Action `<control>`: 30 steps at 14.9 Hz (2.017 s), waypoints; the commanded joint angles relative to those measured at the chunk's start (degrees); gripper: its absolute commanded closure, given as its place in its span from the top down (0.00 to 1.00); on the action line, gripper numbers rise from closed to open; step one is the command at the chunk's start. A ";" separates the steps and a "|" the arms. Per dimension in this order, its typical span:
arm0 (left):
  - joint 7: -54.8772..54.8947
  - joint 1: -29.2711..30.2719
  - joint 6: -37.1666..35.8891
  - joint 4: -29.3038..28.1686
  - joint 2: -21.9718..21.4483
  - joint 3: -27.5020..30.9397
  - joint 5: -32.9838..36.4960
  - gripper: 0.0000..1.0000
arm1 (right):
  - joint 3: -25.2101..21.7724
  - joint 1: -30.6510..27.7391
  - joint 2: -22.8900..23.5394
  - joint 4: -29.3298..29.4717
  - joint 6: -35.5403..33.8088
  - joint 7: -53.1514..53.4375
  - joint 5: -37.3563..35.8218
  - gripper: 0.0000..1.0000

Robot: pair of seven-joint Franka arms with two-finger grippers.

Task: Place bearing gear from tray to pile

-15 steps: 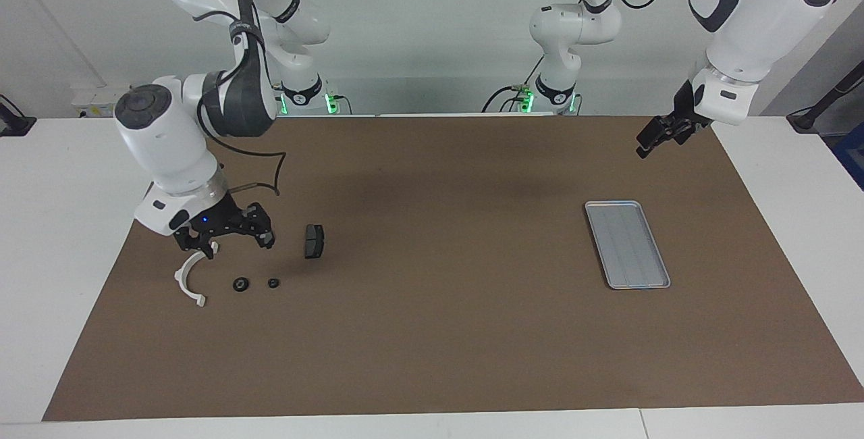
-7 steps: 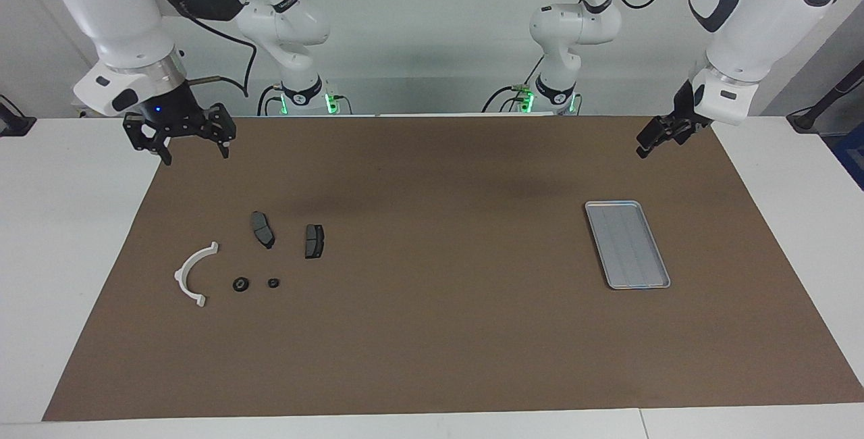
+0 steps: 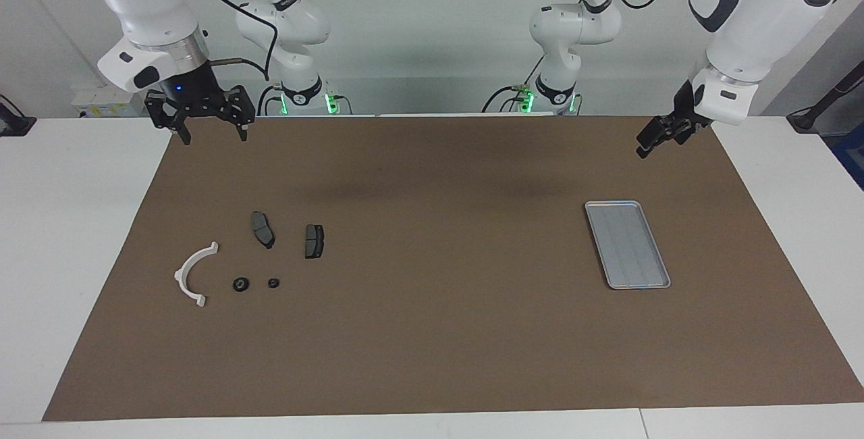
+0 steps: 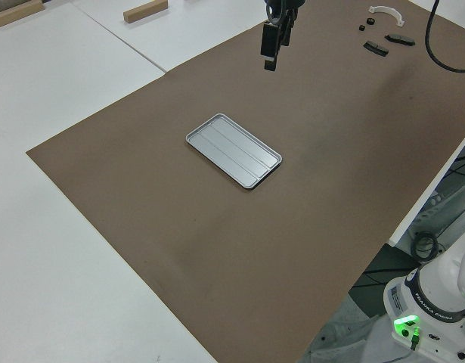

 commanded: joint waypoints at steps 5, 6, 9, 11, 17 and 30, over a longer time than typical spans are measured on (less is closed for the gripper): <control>0.55 0.21 1.09 -1.76 -1.54 -0.02 -0.75 1.00 | -9.45 7.88 -1.86 -2.01 -0.35 0.86 0.37 1.00; 0.55 0.12 1.17 -1.76 -1.54 -0.02 -0.75 1.00 | -9.45 7.52 -1.95 -1.84 -0.61 0.95 0.37 1.00; 0.55 0.12 1.18 -1.76 -1.54 -0.02 -0.75 1.00 | -9.28 5.41 -2.13 -1.83 -0.96 0.60 0.55 1.00; 0.55 0.21 1.17 -1.76 -1.54 -0.02 -0.75 1.00 | -9.36 5.32 -2.22 -2.01 -1.05 0.77 1.42 1.00; 0.55 0.12 1.09 -1.76 -1.54 -0.02 -0.75 1.00 | -9.27 4.62 -2.13 -2.19 -0.79 2.70 4.50 1.00; 0.55 0.21 1.17 -1.76 -1.63 -0.02 -0.75 1.00 | -9.36 4.44 -2.13 -2.27 -1.14 2.80 4.68 1.00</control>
